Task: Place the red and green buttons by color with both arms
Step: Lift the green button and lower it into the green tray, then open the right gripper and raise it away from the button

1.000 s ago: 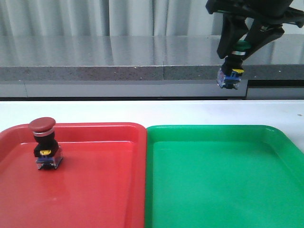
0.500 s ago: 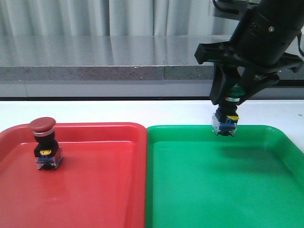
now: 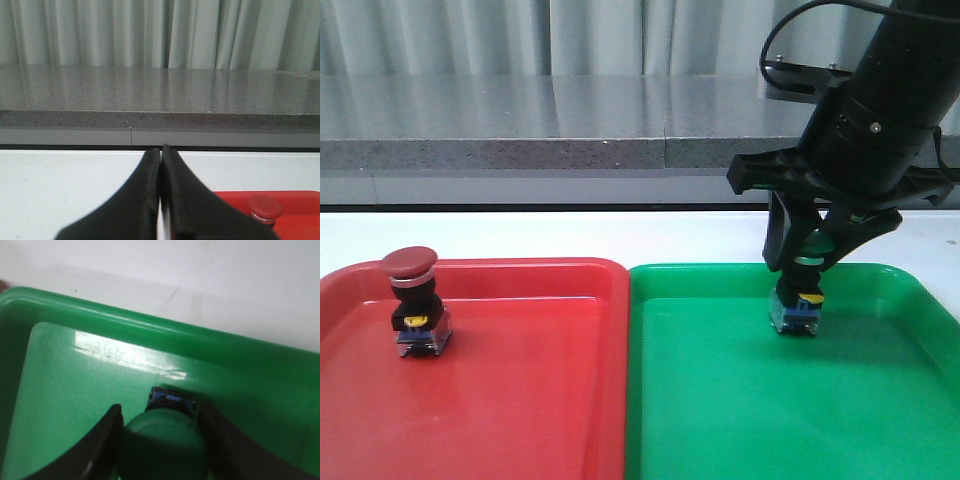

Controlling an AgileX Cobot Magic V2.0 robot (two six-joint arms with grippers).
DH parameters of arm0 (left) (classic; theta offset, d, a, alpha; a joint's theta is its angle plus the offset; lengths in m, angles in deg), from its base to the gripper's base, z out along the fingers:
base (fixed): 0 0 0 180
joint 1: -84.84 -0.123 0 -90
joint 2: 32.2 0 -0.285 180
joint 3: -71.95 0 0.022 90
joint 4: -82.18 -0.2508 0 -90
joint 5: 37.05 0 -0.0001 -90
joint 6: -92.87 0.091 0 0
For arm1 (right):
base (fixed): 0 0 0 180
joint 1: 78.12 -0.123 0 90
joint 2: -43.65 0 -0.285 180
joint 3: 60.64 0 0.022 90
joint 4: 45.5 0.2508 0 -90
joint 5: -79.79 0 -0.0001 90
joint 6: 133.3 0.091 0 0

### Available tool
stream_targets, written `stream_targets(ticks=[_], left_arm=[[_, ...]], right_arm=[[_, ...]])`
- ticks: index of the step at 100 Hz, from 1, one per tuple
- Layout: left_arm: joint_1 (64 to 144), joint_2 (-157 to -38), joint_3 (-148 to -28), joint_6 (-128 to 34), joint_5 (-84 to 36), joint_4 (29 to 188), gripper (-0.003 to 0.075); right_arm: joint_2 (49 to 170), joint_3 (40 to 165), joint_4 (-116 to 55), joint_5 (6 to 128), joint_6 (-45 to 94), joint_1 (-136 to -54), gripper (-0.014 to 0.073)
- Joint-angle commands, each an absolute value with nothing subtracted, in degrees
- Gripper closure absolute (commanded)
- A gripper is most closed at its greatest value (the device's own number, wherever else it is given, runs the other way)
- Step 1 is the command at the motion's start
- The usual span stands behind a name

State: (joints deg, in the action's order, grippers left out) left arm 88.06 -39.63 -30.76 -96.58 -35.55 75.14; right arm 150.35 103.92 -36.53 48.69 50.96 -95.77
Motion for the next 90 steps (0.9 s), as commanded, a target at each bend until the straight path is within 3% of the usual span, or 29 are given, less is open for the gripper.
stream_targets(ticks=[1, 21, 52, 90], left_arm=[[87.8, -38.0, -28.4, -96.8, -40.5, 75.7, 0.074], [87.8, -38.0, -28.4, -96.8, -40.5, 75.7, 0.074], [87.8, -38.0, -28.4, -96.8, -40.5, 75.7, 0.074], [87.8, -38.0, -28.4, -96.8, -40.5, 75.7, 0.074]], right_arm=[[148.6, 105.1, -36.2, 50.9, 51.1, -95.8, 0.0368], [149.3, 105.1, -36.1, 50.0, 51.1, -95.8, 0.0352], [149.3, 105.1, -35.9, 49.5, 51.1, -95.8, 0.0115], [147.5, 105.2, -35.9, 51.6, 51.0, -95.8, 0.0111]])
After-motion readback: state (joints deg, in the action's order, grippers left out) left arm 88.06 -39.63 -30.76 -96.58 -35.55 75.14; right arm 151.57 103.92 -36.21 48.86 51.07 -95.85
